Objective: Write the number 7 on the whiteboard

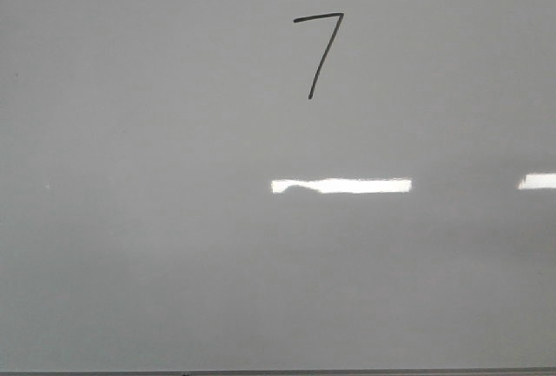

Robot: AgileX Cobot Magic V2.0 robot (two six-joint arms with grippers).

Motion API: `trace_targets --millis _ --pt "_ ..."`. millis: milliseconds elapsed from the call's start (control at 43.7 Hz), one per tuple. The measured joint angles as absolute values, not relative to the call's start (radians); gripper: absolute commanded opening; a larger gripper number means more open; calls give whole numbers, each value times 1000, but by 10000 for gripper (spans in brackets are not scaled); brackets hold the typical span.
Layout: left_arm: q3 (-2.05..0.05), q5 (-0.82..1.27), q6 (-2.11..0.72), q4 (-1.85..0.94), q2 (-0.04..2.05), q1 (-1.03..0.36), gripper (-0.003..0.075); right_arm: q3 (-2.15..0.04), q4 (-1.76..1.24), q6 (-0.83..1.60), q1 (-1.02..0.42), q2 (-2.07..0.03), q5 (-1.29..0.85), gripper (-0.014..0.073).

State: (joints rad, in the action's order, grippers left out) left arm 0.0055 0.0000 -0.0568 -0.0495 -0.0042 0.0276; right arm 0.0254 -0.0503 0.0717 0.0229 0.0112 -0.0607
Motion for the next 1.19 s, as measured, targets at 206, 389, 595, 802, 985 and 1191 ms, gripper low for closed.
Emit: trace_targets --millis 206,389,595,802,985,1191 --pt "6 0 -57 -50 -4 28 -20 25 -50 56 23 11 -39 -69" --pt "6 0 -57 -50 -4 28 -20 25 -48 -23 16 11 -32 -69" --pt "6 0 -57 -50 -4 28 -20 25 -47 -38 -3 11 -32 -69" --pt "6 0 -57 -50 -4 28 -20 25 -47 -42 -3 11 -25 -69" --pt "6 0 -57 -50 -4 28 -20 25 -47 -42 -3 11 -25 -69" --pt "6 0 -57 -50 -4 28 -20 25 -47 -44 -3 11 -25 -69"
